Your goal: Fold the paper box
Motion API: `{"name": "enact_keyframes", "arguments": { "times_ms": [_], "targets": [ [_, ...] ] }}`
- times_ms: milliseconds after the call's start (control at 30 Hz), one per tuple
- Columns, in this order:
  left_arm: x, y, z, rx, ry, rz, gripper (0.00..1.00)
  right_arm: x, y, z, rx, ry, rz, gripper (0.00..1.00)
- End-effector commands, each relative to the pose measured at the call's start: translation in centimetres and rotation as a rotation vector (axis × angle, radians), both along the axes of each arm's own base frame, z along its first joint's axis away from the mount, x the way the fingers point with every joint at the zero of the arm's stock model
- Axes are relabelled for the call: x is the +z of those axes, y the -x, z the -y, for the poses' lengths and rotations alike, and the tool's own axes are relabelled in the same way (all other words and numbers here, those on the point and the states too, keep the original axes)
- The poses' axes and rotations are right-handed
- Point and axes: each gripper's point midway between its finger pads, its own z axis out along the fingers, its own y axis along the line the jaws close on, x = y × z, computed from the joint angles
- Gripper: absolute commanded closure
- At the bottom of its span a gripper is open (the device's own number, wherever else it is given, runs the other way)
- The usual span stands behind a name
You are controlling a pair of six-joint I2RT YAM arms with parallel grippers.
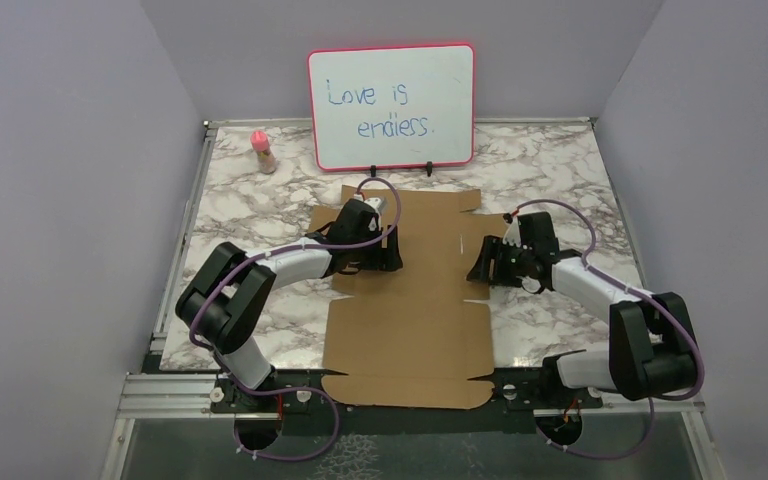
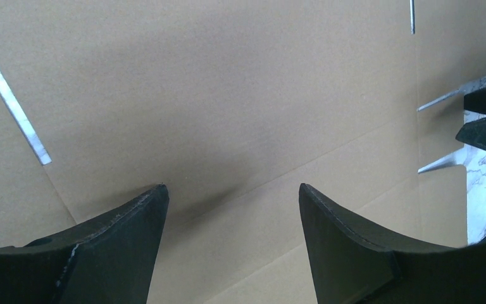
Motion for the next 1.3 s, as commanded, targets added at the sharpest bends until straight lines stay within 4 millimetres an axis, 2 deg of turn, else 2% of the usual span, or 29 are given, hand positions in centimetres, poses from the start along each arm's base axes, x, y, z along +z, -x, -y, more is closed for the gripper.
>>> {"name": "enact_keyframes", "arguments": {
  "times_ms": [0, 267, 533, 633, 867, 967, 1067, 1167, 1267],
  "targets": [
    [-2.0, 1.5, 0.6, -0.024, -0.016, -0.066, 0.23, 3.2, 0.7, -2.6, 0.096, -0.132, 0.006, 0.38],
    [-2.2, 1.5, 0.9, -0.022, -0.013, -0.06, 0.23, 5.3, 0.0, -3.2, 0.106, -0.167, 0.036, 0.49],
    [-2.2, 1.6, 1.0, -0.024, -0.012, -0.057, 0.23, 6.0, -0.2, -4.5, 0.127, -0.213, 0.041, 0.58],
    [-2.3, 1.6, 1.0, -0.02, -0.01, -0.058, 0.23, 6.0, -0.2, -5.0, 0.131, -0.202, 0.043, 0.6],
    [-2.1, 1.6, 1.2, -0.02, -0.001, -0.053, 0.23, 4.2, -0.2, -6.0, 0.134, -0.11, 0.027, 0.6],
    [-1.2, 1.5, 1.1, -0.019, -0.003, -0.037, 0.23, 4.7, -0.7, -5.7, 0.127, -0.08, 0.052, 0.59],
    [0.3, 1.0, 0.7, -0.008, -0.011, -0.007, 0.21, 6.4, -1.8, -5.1, 0.128, -0.036, 0.111, 0.55],
    [2.8, -0.1, 0.1, 0.011, 0.004, 0.036, 0.2, 7.9, -2.9, -4.4, 0.109, 0.013, 0.159, 0.48],
    [5.5, -1.8, -1.6, 0.064, 0.004, 0.089, 0.16, 9.0, -4.2, -3.7, 0.09, 0.062, 0.21, 0.43]
  ]
}}
